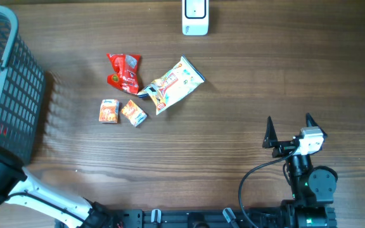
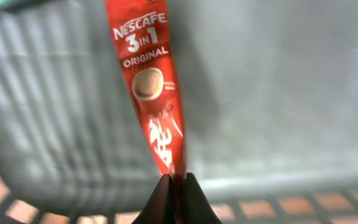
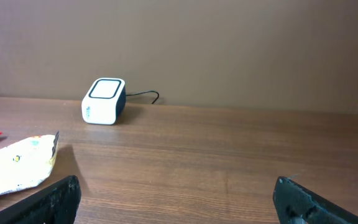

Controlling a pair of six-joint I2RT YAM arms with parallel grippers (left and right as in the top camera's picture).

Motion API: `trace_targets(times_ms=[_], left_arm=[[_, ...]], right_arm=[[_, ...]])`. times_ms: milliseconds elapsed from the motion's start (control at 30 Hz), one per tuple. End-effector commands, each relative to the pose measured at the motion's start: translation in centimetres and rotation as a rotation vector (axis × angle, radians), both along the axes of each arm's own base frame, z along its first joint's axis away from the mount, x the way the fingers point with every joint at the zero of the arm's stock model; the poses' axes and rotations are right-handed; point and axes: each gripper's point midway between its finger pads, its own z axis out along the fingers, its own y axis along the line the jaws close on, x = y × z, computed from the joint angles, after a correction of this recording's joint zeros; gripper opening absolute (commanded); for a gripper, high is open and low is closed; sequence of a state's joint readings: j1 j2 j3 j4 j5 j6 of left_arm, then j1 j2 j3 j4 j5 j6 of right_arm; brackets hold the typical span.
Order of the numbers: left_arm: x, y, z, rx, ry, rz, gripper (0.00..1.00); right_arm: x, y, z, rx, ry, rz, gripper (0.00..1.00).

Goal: Scan the item barcode
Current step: 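Grasp the red Nescafe 3in1 stick in the basket with the left gripper, then lift the Nescafe stick out of the basket with the left gripper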

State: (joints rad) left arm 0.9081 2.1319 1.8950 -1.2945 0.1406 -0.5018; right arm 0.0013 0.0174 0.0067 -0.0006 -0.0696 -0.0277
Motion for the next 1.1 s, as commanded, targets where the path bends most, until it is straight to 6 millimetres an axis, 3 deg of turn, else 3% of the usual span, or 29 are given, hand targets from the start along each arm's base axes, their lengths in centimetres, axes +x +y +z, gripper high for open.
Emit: trace_targets(times_ms=[0,167,300,400,433,467,500,533,900,1067], left_arm=[[3.1,-1.3,3.8,-0.048,-0.219,-0.015,0.04],[4.7,-2.0,5.8,-0.069,-0.335,-0.033,0.04],[4.7,-1.7,6.5,-0.042,-0.345,-0.036,0.04],[3.7,-1.2,5.9,-0.010,-0.281,-0.025,0.04],[3.1,-1.0,5.5,0.008,-0.239,-0.020,0.15],[2.1,-0.6,4.8,0.033,-0.173,-0.014,0.43],[1.6,-0.4,4.3,0.045,-0.133,-0.012,0.88],[1.1,-0.2,3.7,0.055,-0.090,-0.013,1.00],[0.6,-0.4,-2.6,-0.003,-0.002,-0.008,1.00],[0.5,-0.2,-4.4,-0.005,0.010,-0.008,1.00]], right_arm=[[0.0,-0.1,0.1,0.008,-0.007,-0.010,1.00],[0.0,-0.1,0.1,0.008,-0.007,-0.010,1.00],[0.0,-0.1,0.1,0.008,-0.007,-0.010,1.00],[0.0,-0.1,0.1,0.008,-0.007,-0.010,1.00],[0.0,-0.1,0.1,0.008,-0.007,-0.010,1.00],[0.0,-0.1,0.1,0.008,-0.007,-0.010,1.00],[0.0,-0.1,0.1,0.008,-0.007,-0.010,1.00],[0.0,-0.1,0.1,0.008,-0.007,-0.010,1.00],[0.0,-0.1,0.1,0.008,-0.007,-0.010,1.00],[0.0,-0.1,0.1,0.008,-0.007,-0.010,1.00]])
